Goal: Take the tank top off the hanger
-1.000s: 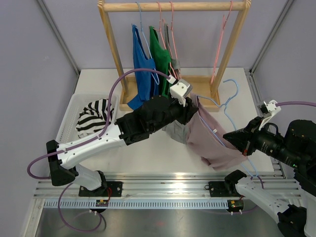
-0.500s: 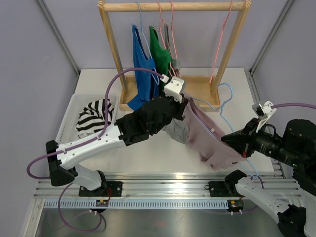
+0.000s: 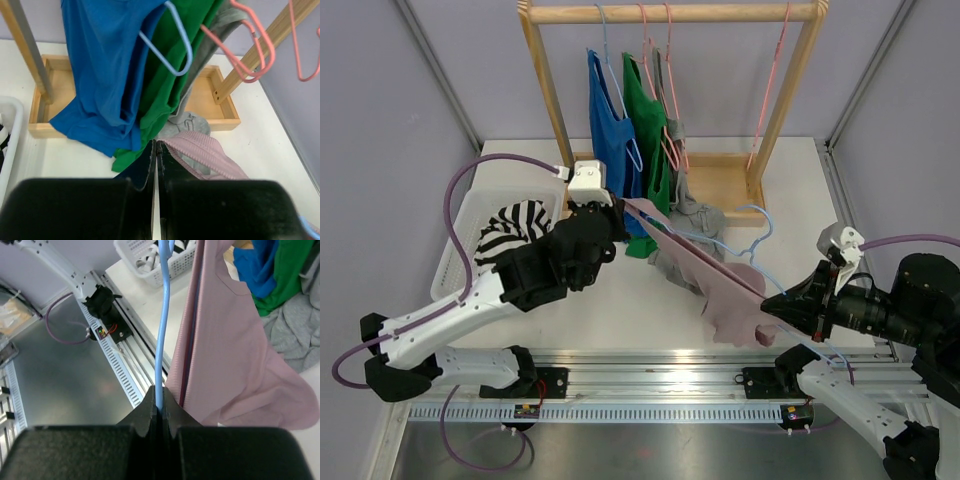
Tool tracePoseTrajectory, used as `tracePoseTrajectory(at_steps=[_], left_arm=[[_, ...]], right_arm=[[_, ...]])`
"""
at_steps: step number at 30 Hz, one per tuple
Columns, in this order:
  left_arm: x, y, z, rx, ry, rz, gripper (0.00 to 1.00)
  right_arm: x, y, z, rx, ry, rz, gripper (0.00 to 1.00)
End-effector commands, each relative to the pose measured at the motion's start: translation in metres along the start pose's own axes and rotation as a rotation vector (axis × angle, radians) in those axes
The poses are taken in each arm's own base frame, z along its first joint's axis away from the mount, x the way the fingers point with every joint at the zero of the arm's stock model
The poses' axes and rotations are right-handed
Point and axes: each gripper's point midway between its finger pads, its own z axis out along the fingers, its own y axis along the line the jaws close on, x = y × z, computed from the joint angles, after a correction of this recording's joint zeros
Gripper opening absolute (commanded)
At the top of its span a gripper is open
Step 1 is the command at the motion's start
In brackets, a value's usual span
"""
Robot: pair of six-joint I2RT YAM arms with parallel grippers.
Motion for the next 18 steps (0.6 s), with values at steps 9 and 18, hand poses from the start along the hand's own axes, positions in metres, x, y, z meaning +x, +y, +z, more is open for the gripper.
tracePoseTrajectory(at_steps=[9, 18], left_arm=[[0.025, -0.021, -0.062, 0.501, 0.061, -0.038, 0.00], [0.099, 0.000, -0.090, 0.577, 0.285, 0.055, 0.00]], right_arm=[[-0.076, 0.020, -0.004, -0.102, -0.443, -0.199, 0.00], [-0.206, -0.017, 0.002, -0.050, -1.108, -0.170, 0.00]])
